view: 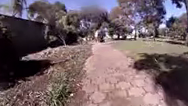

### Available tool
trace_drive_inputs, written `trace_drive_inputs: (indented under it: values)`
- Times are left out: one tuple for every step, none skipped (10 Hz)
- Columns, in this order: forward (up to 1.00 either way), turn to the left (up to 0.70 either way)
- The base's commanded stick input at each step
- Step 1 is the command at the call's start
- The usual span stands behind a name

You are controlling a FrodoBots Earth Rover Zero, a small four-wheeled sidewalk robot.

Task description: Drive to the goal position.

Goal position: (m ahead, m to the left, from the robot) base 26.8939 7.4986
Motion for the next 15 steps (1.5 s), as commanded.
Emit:
trace_drive_inputs:
  values:
    - [0.70, 0.00]
    - [0.70, 0.00]
    - [0.70, 0.00]
    - [0.70, 0.00]
    - [0.70, 0.00]
    - [0.70, 0.00]
    - [0.70, 0.00]
    - [0.70, 0.00]
    - [0.70, 0.00]
    - [0.70, 0.00]
    - [0.70, 0.00]
    - [0.70, 0.00]
    - [0.70, 0.00]
    - [0.70, 0.00]
    - [0.70, 0.00]
